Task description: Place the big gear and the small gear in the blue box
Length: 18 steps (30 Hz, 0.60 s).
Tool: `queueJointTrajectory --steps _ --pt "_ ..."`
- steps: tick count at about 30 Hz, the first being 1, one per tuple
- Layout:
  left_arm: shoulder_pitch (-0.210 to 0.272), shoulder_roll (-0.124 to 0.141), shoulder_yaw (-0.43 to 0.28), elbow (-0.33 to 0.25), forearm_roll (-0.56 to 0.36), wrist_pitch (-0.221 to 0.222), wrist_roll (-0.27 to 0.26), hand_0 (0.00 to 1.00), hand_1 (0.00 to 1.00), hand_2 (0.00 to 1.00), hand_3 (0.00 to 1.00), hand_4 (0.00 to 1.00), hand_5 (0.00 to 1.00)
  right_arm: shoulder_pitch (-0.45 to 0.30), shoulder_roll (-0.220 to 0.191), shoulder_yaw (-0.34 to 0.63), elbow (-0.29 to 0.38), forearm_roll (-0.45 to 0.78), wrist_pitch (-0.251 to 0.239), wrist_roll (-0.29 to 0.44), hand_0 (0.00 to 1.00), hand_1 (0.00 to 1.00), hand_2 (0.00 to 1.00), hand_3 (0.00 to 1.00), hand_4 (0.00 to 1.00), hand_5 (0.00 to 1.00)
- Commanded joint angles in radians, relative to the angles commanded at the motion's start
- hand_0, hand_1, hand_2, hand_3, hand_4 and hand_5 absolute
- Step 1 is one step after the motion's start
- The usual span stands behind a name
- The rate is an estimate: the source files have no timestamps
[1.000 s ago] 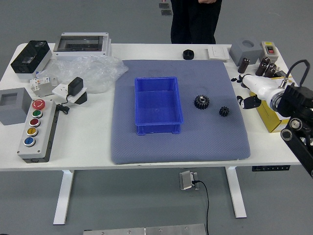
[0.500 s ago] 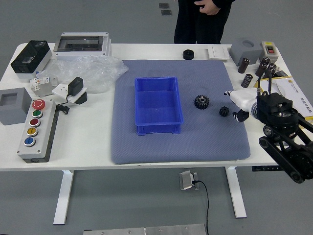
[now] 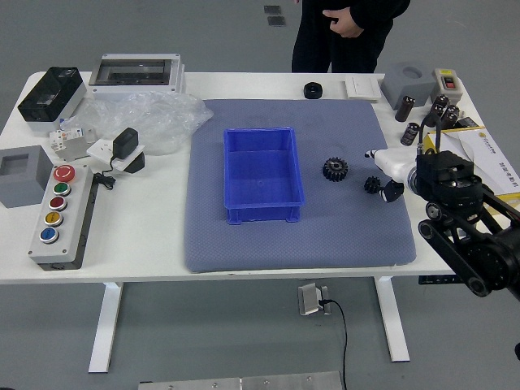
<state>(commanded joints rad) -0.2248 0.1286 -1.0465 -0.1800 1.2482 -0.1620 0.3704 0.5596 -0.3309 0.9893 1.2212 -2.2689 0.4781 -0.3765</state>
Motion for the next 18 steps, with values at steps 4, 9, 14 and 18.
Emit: queueJointTrajectory --steps 4,9,14,18 --pt "0.0 0.0 0.0 0.0 0.001 0.0 0.0 0.83 0.796 0.789 0.757 0.654 0.365 -0.003 0.012 0.013 -0.008 0.0 -0.004 -0.001 0.848 0.787 0.876 0.932 0.596 0.056" --pt "0.0 -0.001 0.001 0.0 -0.001 0.0 0.0 0.83 0.796 0.789 0.755 0.653 0.363 -0.005 0.026 0.025 -0.018 0.0 -0.005 -0.002 0.837 0.781 0.865 0.913 0.596 0.062" --pt "-0.001 -0.001 0.0 0.0 -0.001 0.001 0.0 0.83 0.795 0.789 0.754 0.653 0.364 -0.008 0.036 0.033 -0.027 0.0 -0.006 -0.002 0.832 0.778 0.861 0.913 0.595 0.064" --pt "-0.001 -0.002 0.0 0.0 -0.002 0.001 -0.001 0.829 0.795 0.789 0.753 0.651 0.362 -0.012 0.041 0.039 -0.032 0.0 -0.009 -0.002 0.83 0.776 0.858 0.914 0.595 0.065"
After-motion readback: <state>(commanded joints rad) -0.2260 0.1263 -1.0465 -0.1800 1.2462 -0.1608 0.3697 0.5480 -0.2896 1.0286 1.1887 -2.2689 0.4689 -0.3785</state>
